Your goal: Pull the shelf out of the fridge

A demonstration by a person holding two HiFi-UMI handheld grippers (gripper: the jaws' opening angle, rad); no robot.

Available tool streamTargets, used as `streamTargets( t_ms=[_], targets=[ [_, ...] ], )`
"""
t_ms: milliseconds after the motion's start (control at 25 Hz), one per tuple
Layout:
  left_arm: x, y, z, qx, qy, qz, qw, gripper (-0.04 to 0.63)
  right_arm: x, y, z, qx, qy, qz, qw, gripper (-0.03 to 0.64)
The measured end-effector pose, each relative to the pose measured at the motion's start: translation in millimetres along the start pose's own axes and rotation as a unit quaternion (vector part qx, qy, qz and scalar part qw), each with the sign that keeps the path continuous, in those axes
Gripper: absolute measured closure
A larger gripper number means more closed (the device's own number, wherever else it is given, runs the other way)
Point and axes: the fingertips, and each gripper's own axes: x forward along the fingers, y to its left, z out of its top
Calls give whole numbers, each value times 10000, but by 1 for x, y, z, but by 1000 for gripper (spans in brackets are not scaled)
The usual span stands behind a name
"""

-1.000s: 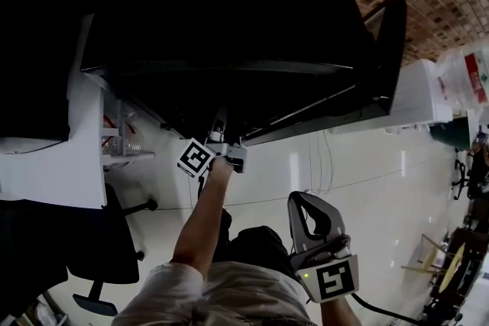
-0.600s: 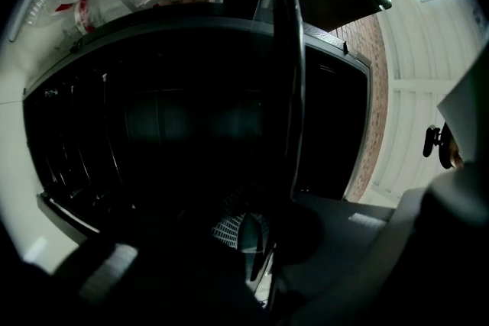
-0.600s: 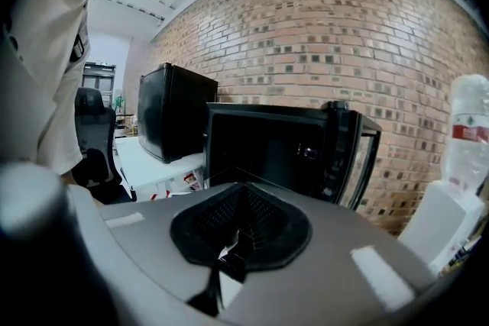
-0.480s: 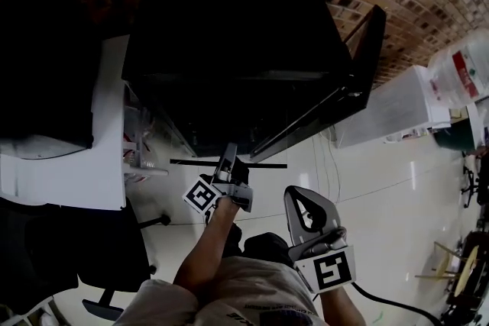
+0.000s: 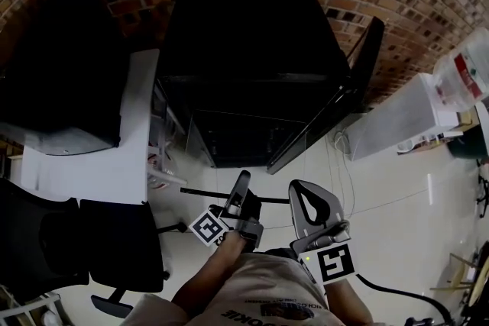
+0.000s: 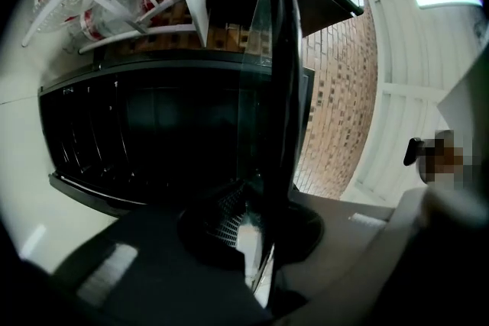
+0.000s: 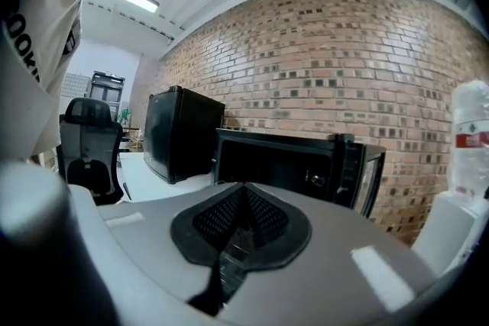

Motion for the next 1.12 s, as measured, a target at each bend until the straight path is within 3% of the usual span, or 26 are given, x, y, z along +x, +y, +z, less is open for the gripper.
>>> streamTargets(
  t_ms=[560,720,1120],
  targets=[
    [-58,-91,-39,422,106,-342,9985,588,-62,11,36,52,-570,-21,9984,614],
    [-67,-100,-46,576,111,-366,9976,586,-73,13,41,36,-696,41,9976,613],
    [-83,-110,-66,559,118,-412,9975,586,-95,20,42,-16,-763,101,9970,614]
  ],
)
